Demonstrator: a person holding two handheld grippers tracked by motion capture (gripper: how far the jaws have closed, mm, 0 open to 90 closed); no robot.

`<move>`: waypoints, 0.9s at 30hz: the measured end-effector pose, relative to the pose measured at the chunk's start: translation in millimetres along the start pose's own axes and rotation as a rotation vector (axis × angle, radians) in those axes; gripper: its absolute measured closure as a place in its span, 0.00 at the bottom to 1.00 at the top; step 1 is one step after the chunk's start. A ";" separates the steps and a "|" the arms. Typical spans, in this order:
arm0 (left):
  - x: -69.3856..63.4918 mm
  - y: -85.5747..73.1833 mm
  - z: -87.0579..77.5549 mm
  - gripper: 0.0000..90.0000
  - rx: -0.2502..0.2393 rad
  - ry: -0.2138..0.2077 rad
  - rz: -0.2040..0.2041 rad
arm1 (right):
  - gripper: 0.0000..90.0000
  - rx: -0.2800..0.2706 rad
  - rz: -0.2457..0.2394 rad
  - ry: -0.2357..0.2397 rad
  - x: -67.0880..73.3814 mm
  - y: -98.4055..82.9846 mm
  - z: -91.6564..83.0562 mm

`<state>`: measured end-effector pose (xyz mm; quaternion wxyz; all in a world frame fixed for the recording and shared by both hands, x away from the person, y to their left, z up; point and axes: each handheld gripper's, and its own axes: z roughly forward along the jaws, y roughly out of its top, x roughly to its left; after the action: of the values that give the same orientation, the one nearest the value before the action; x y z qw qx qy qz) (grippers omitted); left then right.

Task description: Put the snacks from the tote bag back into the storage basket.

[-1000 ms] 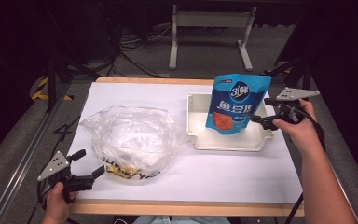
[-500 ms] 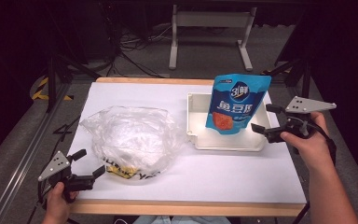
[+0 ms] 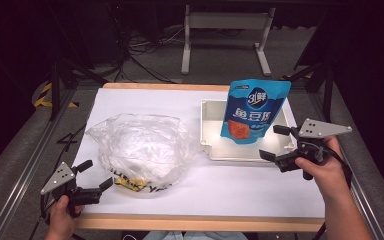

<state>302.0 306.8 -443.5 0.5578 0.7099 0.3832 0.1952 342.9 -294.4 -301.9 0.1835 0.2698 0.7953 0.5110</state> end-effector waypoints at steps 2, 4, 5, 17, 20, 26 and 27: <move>0.0 0.0 -0.1 0.00 0.000 0.000 0.000 | 0.06 -0.013 -0.002 0.002 4.4 -3.0 1.8; 0.0 0.0 -0.1 0.00 -0.001 0.000 0.001 | 0.06 -0.017 -0.004 0.004 7.1 -4.7 2.8; -0.1 0.0 -0.1 0.00 0.000 0.000 0.002 | 0.06 -0.020 -0.005 0.007 9.4 -6.0 3.7; -2.7 0.2 0.2 0.00 0.008 0.000 0.023 | 0.05 -0.003 -0.040 0.008 32.8 -33.9 25.5; -3.0 0.3 0.2 0.00 0.008 0.001 0.027 | 0.06 -0.039 -0.028 0.011 34.1 -44.6 33.7; -3.1 0.2 -0.1 0.00 -0.006 0.005 0.033 | 0.05 -0.094 -0.001 0.001 33.9 -61.8 47.1; -3.1 0.2 -0.2 0.00 -0.006 0.005 0.034 | 0.05 -0.102 0.002 -0.003 34.1 -64.1 48.7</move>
<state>300.0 304.5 -442.8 0.5555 0.7142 0.3719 0.2075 328.2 -259.9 -380.9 0.1978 0.2617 0.7675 0.5507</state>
